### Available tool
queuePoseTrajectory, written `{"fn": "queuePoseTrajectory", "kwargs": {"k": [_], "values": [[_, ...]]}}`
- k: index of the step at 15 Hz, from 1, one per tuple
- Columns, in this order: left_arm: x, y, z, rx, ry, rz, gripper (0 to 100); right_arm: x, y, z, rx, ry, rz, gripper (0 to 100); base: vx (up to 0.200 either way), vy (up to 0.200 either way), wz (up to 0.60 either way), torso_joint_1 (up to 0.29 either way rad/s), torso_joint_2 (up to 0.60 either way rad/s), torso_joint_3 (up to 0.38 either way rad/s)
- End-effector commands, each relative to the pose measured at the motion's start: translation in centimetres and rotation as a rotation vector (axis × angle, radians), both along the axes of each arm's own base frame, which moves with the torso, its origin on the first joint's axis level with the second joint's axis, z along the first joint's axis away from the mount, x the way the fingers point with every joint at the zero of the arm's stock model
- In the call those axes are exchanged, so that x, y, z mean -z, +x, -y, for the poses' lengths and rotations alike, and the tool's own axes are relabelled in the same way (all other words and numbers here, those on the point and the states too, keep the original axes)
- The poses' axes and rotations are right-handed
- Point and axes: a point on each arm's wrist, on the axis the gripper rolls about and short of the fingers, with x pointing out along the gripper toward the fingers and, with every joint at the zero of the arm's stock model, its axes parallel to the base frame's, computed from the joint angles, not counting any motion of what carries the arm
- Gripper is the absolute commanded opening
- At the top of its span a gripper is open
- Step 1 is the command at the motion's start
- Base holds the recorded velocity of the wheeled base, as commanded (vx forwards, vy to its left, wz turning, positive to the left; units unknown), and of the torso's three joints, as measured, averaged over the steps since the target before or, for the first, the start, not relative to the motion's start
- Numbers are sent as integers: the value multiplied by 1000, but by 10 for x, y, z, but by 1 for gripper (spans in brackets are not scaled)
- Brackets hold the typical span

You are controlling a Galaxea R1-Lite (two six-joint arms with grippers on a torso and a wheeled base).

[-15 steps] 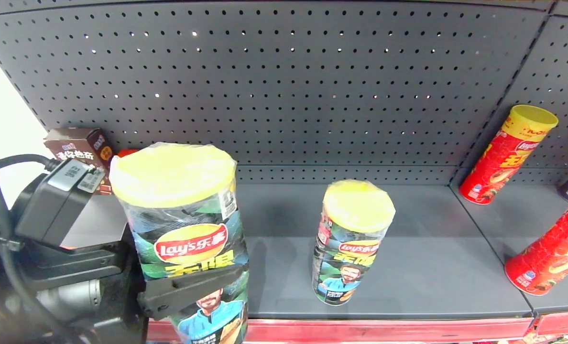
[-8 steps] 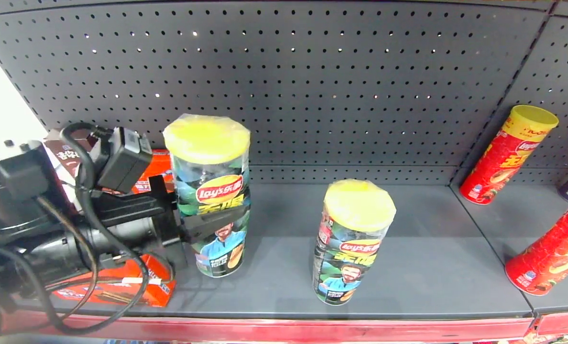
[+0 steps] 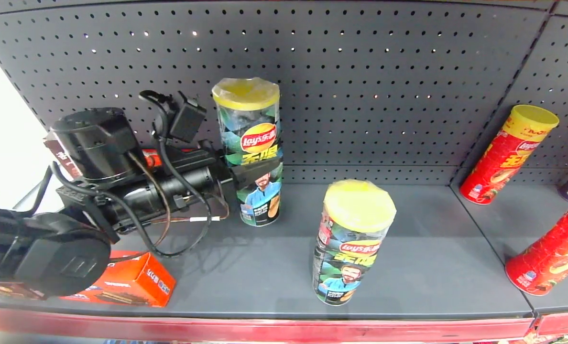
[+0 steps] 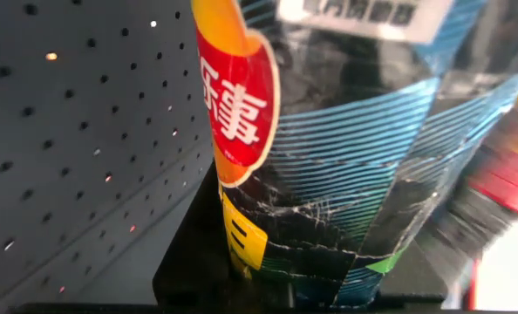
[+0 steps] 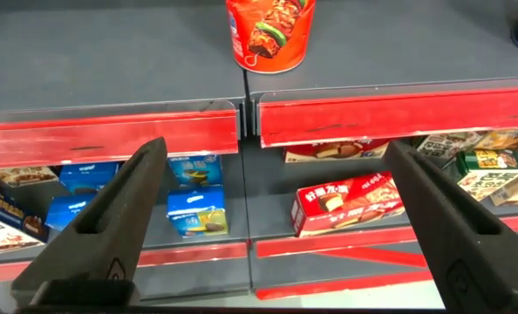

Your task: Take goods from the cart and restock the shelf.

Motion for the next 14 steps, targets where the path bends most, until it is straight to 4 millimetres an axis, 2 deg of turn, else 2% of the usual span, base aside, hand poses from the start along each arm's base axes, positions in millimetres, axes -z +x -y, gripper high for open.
{"fn": "queuePoseTrajectory", "kwargs": {"k": [1, 4, 8, 14], "values": [[17, 24, 17, 21, 7, -36, 0, 0, 0, 0, 0, 0, -4, 100, 0, 0, 0, 0, 0, 0], [27, 46, 31, 29, 10, -36, 0, 0, 0, 0, 0, 0, -4, 100, 0, 0, 0, 0, 0, 0], [36, 62, 47, 52, 8, -36, 0, 0, 0, 0, -1, 1, -4, 100, 0, 0, 0, 0, 0, 0], [47, 85, 60, 57, 2, -23, 0, 0, 0, 0, -1, 1, -4, 100, 0, 0, 0, 0, 0, 0]]}}
